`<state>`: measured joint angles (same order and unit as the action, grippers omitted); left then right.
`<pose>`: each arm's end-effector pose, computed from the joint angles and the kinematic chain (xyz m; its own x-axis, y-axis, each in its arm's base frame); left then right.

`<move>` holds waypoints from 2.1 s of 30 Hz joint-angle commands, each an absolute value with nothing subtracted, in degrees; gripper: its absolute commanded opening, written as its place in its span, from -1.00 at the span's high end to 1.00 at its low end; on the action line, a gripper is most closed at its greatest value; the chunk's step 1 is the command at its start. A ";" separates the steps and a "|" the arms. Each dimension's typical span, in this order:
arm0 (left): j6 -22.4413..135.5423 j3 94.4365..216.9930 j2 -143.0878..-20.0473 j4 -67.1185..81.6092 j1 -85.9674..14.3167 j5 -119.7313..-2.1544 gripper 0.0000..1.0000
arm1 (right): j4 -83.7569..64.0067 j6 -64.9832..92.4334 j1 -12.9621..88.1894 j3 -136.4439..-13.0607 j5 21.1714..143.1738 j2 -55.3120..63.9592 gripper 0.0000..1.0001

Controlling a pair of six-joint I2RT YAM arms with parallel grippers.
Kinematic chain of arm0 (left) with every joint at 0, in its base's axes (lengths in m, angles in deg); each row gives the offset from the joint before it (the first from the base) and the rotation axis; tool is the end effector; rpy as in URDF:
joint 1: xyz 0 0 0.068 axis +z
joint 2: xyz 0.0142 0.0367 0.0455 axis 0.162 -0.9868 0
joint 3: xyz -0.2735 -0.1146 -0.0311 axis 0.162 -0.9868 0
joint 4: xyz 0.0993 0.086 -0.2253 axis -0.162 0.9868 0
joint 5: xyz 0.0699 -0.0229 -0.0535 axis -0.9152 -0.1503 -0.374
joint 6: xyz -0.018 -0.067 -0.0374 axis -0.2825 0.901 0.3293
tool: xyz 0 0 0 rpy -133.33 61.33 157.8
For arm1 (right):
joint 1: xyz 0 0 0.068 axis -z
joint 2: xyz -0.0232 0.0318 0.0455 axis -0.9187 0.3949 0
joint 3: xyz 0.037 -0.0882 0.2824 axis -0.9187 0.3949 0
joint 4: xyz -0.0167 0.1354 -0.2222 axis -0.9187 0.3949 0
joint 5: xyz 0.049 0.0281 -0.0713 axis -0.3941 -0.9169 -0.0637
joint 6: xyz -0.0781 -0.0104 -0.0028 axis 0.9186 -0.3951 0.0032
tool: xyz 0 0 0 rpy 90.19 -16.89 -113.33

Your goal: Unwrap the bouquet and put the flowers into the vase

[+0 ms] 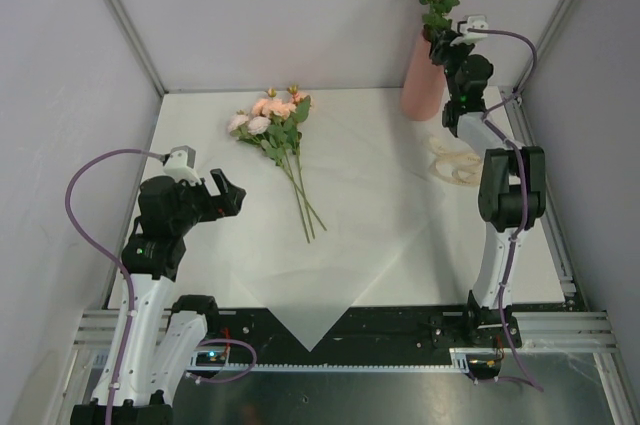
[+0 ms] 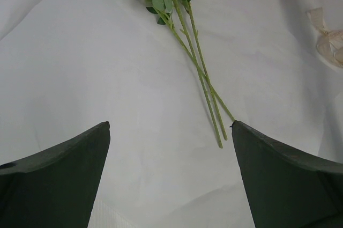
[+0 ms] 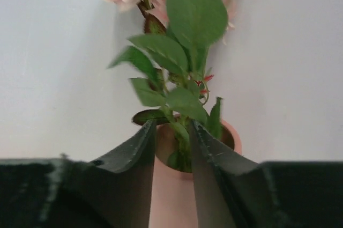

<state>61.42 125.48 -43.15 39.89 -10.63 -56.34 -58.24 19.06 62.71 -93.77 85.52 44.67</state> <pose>0.1523 -0.0186 0.3085 -0.4773 -0.2652 -0.8377 0.0915 0.9332 -0.3476 0.5468 0.0435 0.3553 0.3537 0.0508 -0.9340 -0.1491 0.9888 -0.0027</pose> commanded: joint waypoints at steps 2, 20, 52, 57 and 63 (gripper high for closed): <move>61.05 125.16 -42.31 37.95 -10.20 -55.20 -0.99 | -59.40 19.97 61.73 -89.14 89.66 33.95 0.14; 61.06 125.16 -42.54 38.00 -10.26 -55.22 -0.99 | -21.91 2.84 47.21 -81.64 91.89 17.20 -0.05; 61.19 124.99 -42.32 38.00 -11.33 -55.17 -0.99 | -10.74 -13.37 24.37 -95.58 84.22 51.48 0.14; 61.23 125.04 -42.13 37.92 -11.41 -55.29 -0.99 | -8.29 -13.28 24.23 -97.44 84.38 53.65 0.16; 61.23 125.05 -42.42 37.86 -11.39 -55.11 -0.99 | -8.13 -13.44 24.22 -98.64 83.93 55.80 0.21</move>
